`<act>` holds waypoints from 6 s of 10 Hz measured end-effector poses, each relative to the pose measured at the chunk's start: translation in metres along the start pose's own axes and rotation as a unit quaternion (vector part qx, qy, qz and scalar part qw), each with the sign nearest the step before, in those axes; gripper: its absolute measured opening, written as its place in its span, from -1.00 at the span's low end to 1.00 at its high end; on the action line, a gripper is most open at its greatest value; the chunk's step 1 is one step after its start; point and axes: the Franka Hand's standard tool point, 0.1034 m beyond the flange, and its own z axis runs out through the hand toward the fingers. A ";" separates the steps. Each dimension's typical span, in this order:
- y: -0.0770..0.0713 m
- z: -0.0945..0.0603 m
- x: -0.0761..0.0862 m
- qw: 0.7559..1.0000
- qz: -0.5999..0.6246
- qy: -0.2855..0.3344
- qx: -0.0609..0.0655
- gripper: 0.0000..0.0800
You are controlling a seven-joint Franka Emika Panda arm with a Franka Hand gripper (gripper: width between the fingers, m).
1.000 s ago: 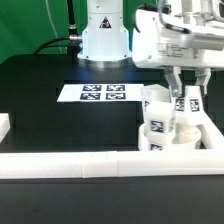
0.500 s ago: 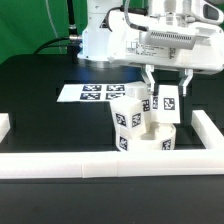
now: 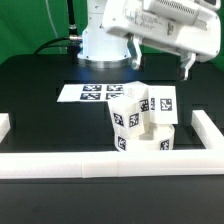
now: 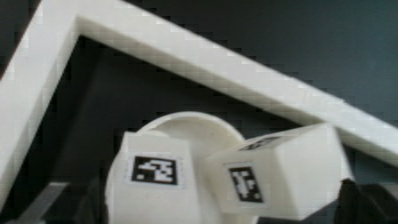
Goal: Assemble stool
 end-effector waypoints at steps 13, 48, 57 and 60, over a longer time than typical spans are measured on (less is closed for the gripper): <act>-0.018 0.006 -0.009 0.836 -0.549 -0.004 0.018 0.62; 0.008 0.028 0.007 0.230 -0.941 -0.135 -0.209 0.62; 0.018 0.031 0.013 0.218 -0.944 -0.136 -0.208 0.62; 0.021 0.034 0.014 0.219 -0.944 -0.134 -0.206 0.62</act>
Offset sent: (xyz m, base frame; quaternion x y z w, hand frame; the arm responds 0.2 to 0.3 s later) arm 0.0000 0.0000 0.0000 0.0000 0.0000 -0.1296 0.9916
